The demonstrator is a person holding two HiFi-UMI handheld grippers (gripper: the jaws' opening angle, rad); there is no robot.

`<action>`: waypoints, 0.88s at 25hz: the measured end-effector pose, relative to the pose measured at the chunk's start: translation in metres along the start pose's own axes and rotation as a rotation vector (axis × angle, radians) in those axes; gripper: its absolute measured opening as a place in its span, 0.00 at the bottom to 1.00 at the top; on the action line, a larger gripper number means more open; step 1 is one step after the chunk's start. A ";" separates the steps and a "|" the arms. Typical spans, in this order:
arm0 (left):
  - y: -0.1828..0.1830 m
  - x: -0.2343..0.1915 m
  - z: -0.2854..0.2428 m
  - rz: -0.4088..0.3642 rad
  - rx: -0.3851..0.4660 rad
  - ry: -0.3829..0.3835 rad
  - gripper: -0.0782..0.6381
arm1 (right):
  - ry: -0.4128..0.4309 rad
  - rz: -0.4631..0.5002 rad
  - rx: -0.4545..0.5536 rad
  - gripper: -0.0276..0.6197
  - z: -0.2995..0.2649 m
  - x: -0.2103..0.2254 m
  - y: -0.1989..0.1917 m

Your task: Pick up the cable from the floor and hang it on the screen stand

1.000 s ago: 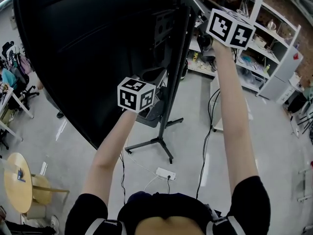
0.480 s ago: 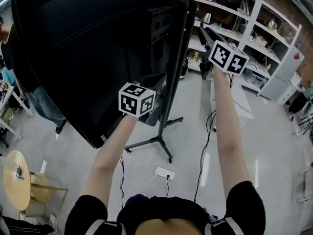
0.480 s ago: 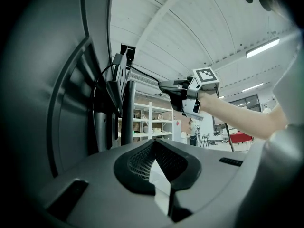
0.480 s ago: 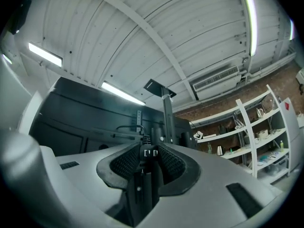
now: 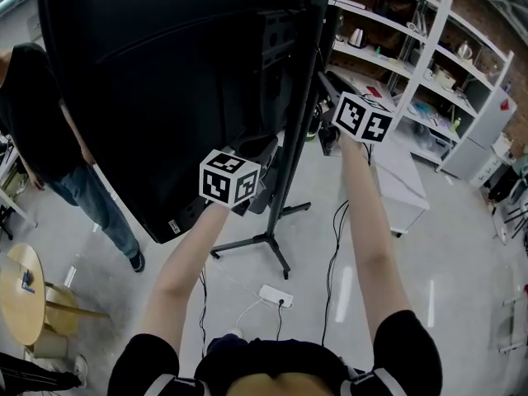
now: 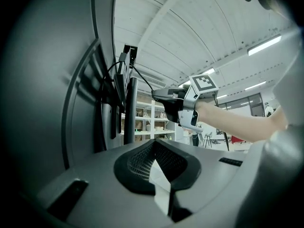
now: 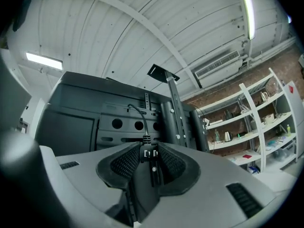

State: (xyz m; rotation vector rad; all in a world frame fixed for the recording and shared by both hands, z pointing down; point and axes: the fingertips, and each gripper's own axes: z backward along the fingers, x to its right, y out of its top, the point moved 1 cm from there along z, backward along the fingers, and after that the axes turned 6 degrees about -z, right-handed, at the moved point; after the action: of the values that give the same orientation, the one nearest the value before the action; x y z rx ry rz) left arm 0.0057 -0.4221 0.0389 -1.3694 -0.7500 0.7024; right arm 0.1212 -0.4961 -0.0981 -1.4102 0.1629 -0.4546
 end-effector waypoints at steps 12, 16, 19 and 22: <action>-0.030 -0.001 0.014 0.004 -0.017 0.000 0.12 | 0.061 -0.009 -0.034 0.25 -0.017 -0.033 -0.043; -0.032 -0.001 0.016 -0.005 -0.025 -0.007 0.12 | 0.068 -0.053 -0.028 0.25 -0.017 -0.035 -0.045; -0.031 -0.002 0.018 -0.008 -0.027 -0.008 0.12 | 0.080 -0.051 -0.019 0.25 -0.017 -0.039 -0.040; -0.031 -0.002 0.018 -0.006 -0.027 -0.013 0.12 | 0.054 -0.028 -0.010 0.25 -0.016 -0.036 -0.036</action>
State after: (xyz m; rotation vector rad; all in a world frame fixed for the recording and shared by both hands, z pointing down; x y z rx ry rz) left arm -0.0094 -0.4157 0.0707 -1.3882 -0.7757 0.6992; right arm 0.0752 -0.4999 -0.0709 -1.4116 0.1899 -0.5159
